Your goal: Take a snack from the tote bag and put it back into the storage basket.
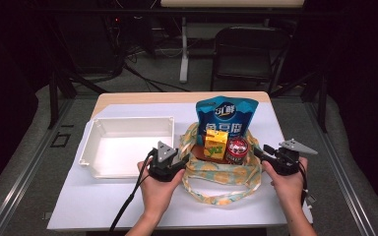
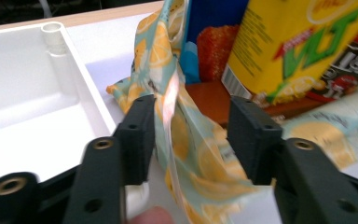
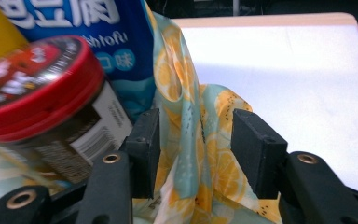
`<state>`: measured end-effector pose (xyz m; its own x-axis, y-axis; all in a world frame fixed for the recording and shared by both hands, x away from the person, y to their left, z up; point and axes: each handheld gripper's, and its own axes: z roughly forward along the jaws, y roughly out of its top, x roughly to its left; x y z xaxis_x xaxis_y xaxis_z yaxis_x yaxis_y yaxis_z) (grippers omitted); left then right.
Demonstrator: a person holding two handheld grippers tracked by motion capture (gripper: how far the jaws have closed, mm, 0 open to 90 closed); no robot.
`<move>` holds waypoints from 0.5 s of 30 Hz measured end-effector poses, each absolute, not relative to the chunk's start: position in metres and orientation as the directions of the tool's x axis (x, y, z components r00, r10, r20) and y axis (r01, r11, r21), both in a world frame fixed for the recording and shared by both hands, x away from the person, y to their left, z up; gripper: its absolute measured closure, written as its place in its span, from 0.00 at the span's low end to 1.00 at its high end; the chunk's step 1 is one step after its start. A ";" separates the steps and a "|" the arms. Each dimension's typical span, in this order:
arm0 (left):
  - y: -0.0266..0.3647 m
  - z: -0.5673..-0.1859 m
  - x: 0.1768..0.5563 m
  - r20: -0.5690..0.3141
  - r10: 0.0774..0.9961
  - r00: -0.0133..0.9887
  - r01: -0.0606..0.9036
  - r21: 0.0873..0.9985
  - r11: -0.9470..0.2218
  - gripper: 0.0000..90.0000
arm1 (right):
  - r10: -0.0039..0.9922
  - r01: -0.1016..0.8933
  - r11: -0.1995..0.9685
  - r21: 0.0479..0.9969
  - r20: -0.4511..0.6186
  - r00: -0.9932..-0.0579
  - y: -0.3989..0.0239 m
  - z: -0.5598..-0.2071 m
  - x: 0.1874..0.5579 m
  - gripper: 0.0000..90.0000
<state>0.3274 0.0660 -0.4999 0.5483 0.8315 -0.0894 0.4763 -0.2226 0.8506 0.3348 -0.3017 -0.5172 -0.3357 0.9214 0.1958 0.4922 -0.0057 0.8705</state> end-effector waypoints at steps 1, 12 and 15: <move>0.063 -0.500 0.333 -0.083 0.832 0.548 0.482 0.844 -0.233 0.54 | 0.922 0.493 -0.012 0.870 0.200 -0.331 -0.301 -0.519 0.337 0.58; 0.043 -0.510 0.361 -0.006 0.846 0.534 0.519 0.791 -0.323 0.92 | 0.893 0.529 0.001 0.848 0.238 -0.383 -0.292 -0.529 0.357 0.87; 0.044 -0.511 0.362 -0.016 0.853 0.522 0.538 0.782 -0.315 0.99 | 0.902 0.520 0.036 0.853 0.196 -0.384 -0.287 -0.530 0.361 1.00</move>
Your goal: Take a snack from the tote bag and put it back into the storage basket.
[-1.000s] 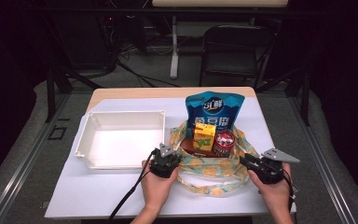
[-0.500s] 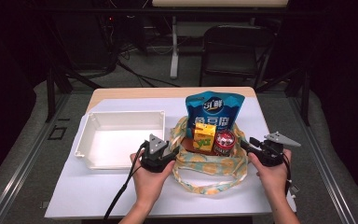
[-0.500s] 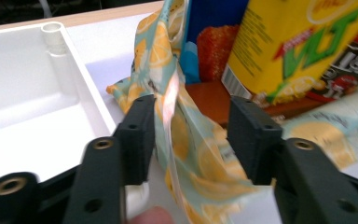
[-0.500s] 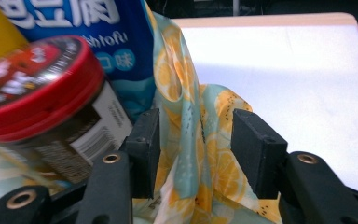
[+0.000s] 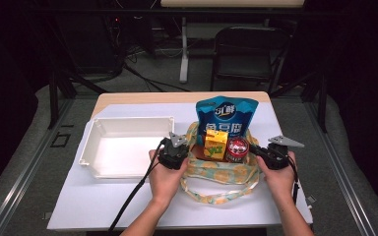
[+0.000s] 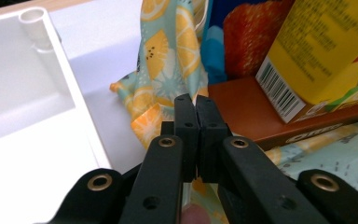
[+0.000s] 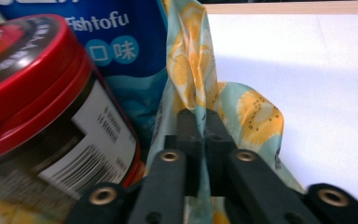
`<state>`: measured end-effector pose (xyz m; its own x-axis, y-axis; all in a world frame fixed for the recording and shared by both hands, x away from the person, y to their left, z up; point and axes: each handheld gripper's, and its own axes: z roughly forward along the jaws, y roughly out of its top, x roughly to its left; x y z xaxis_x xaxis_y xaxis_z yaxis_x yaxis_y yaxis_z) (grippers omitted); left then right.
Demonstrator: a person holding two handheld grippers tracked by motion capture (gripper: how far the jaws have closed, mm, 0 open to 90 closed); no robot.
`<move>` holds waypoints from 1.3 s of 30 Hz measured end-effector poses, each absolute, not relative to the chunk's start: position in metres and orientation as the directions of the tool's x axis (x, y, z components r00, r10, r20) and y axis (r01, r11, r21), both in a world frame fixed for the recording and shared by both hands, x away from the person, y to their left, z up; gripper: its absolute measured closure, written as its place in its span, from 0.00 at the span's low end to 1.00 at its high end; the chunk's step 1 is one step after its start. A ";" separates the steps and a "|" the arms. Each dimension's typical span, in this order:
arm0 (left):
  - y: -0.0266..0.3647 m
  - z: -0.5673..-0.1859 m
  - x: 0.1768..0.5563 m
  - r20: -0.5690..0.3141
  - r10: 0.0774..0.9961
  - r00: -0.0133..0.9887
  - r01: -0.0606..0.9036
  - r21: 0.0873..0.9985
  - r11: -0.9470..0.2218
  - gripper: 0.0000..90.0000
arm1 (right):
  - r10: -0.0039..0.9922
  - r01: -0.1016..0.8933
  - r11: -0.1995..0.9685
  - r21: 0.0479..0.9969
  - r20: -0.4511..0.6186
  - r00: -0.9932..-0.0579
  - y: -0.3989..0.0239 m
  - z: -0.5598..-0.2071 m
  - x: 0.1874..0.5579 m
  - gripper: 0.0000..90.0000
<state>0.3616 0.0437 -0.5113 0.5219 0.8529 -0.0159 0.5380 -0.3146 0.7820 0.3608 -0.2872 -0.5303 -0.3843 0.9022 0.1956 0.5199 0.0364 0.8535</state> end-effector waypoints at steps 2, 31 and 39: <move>0.042 -0.515 0.359 -0.012 0.853 0.522 0.538 0.780 -0.319 0.99 | 0.907 0.520 0.041 0.853 0.187 -0.378 -0.287 -0.530 0.365 1.00; 0.036 -0.566 0.334 -0.004 0.882 0.470 0.588 0.747 -0.310 1.00 | 0.920 0.665 0.134 0.735 0.158 -0.359 -0.291 -0.563 0.372 1.00; 0.052 -0.558 0.322 -0.063 0.876 0.478 0.542 0.806 -0.238 0.86 | 0.917 0.577 0.078 0.813 0.168 -0.361 -0.298 -0.546 0.360 0.81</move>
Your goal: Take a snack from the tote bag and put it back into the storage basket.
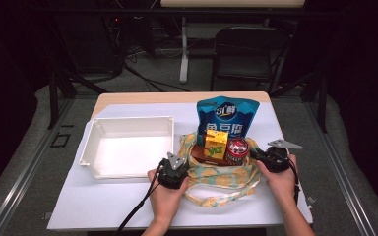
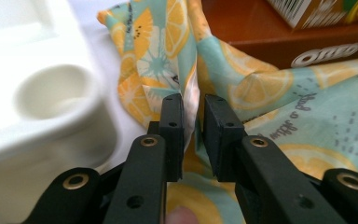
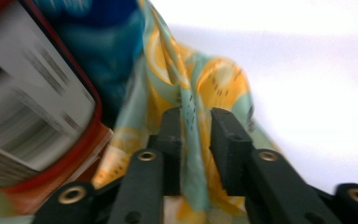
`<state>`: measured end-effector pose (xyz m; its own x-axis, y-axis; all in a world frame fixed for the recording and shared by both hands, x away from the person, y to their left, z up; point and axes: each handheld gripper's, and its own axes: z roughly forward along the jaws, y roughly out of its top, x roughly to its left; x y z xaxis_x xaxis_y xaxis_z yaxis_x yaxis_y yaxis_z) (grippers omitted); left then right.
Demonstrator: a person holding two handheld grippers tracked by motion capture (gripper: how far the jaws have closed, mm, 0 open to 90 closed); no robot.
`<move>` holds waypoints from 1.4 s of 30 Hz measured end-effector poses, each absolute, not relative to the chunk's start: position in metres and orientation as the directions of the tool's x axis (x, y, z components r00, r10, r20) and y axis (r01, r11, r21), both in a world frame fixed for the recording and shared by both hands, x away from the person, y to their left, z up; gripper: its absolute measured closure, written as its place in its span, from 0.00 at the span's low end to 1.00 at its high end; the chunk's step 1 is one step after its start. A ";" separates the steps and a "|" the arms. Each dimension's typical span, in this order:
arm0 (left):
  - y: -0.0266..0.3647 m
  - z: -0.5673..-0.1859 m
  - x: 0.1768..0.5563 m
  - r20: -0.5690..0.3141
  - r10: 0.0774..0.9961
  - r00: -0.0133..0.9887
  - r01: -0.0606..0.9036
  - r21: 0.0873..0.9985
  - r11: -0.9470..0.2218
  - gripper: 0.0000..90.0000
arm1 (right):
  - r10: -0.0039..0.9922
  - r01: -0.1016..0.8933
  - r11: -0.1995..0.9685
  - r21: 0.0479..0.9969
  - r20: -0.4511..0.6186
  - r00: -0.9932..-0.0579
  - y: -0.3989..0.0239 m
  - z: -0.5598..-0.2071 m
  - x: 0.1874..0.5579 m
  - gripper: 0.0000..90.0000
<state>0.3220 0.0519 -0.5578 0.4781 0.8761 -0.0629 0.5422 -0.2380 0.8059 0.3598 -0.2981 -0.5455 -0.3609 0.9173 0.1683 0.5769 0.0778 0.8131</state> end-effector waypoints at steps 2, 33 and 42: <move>0.055 -0.555 0.320 -0.071 0.874 0.481 0.535 0.813 -0.229 0.82 | 0.920 0.559 0.067 0.827 0.167 -0.356 -0.302 -0.539 0.357 0.78; 0.079 -0.504 0.316 -0.097 0.776 0.623 0.420 0.878 -0.228 0.68 | 0.849 0.387 0.043 0.921 0.171 -0.500 -0.239 -0.454 0.400 0.53; 0.076 -0.506 0.320 -0.114 0.761 0.639 0.429 0.874 -0.229 0.68 | 0.819 0.401 0.115 0.909 0.142 -0.556 -0.229 -0.456 0.400 0.98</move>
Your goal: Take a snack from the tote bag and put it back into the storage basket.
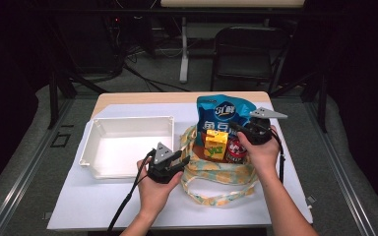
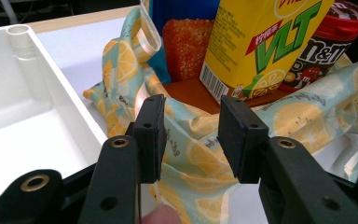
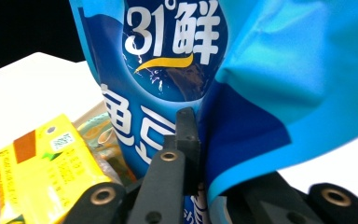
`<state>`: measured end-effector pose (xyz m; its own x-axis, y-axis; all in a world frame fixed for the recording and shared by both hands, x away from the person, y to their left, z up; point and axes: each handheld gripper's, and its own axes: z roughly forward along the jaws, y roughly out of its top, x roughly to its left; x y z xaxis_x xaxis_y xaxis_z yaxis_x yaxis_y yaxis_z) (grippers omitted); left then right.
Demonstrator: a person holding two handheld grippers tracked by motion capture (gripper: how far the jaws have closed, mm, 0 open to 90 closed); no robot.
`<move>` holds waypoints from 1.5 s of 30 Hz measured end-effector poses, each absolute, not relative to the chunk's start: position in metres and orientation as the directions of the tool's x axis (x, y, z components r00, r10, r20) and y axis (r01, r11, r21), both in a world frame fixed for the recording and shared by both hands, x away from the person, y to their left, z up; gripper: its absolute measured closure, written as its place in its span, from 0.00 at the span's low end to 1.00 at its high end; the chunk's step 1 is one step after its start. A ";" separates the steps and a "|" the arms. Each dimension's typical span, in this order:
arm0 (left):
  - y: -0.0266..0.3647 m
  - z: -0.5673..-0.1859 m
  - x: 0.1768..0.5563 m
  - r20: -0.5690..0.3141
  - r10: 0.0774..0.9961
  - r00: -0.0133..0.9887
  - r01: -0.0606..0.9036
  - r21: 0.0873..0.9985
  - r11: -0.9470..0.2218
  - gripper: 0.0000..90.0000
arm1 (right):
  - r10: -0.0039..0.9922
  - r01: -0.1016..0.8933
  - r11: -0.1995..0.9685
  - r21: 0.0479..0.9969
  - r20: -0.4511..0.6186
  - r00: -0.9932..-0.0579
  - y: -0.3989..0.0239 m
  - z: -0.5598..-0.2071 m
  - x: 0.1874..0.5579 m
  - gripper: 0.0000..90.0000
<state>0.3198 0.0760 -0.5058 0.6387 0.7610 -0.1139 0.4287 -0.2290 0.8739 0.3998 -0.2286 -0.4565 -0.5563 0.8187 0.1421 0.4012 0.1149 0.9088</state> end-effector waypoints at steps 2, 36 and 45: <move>0.077 -0.505 0.320 -0.105 0.758 0.643 0.426 0.872 -0.240 0.68 | 0.809 0.408 0.114 0.906 0.154 -0.567 -0.229 -0.455 0.400 0.99; 0.093 -0.485 0.341 -0.160 0.758 0.633 0.428 0.888 -0.170 0.65 | 0.802 0.275 0.022 0.961 0.147 -0.578 -0.214 -0.375 0.390 1.00; 0.112 -0.476 0.346 -0.167 0.774 0.611 0.422 0.896 -0.140 0.64 | 0.793 0.267 0.016 0.964 0.150 -0.590 -0.195 -0.367 0.397 1.00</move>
